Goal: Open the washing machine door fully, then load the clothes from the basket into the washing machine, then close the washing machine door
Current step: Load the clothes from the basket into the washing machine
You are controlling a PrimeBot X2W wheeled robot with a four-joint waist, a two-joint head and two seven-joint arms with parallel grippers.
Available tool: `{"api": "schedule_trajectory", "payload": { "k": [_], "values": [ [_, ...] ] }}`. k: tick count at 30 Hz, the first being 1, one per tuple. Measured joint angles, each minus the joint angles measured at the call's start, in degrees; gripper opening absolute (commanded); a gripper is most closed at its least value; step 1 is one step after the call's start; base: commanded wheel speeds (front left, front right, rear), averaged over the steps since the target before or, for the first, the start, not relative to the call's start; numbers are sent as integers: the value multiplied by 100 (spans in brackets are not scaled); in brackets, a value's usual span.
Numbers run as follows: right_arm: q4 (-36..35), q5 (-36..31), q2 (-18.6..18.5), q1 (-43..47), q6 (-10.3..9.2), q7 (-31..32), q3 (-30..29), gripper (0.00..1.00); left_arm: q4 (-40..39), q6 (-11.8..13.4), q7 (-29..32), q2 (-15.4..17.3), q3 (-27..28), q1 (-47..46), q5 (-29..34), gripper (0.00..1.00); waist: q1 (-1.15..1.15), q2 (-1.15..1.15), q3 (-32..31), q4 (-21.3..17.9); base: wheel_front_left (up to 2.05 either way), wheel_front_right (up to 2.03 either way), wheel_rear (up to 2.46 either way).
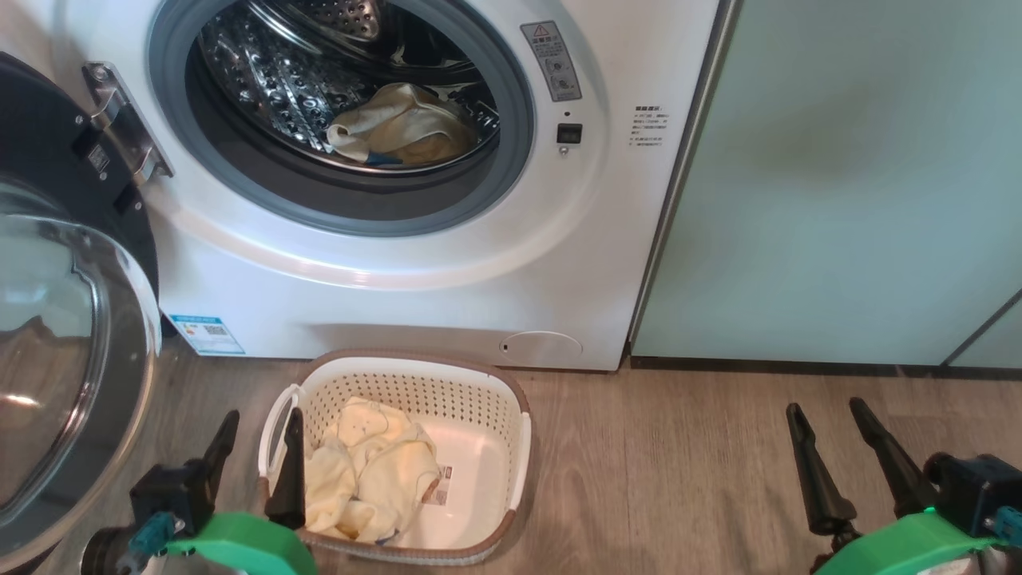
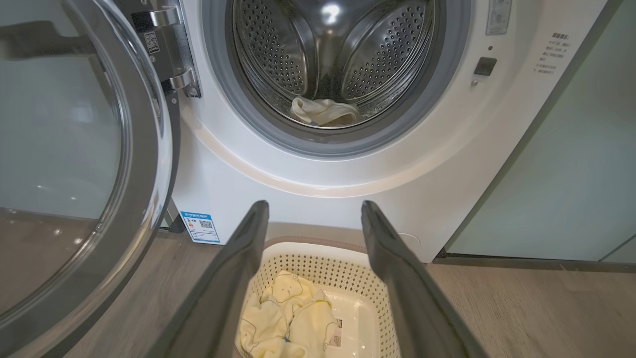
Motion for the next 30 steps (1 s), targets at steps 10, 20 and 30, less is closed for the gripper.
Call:
{"api": "schedule_trajectory", "payload": {
  "k": [10, 20, 30],
  "values": [
    [-1, 0, 7, -1, 0, -1, -27, 100, 20, -8, 0, -21, 15, -3, -1, 100, 0, 0, 81, -26, 0, 0, 0],
    [-60, -1, 18, -26, 0, -26, -53, 100, 461, -285, 35, -100, -46, -156, -186, 100, 0, 0, 390, -14, 0, 0, 0],
    [-172, -64, 7, -496, 0, -118, -86, 100, 1642, -754, 154, -323, -369, -1306, -209, 100, 1, 0, 1103, -75, 0, 0, 0]
  ]
}}
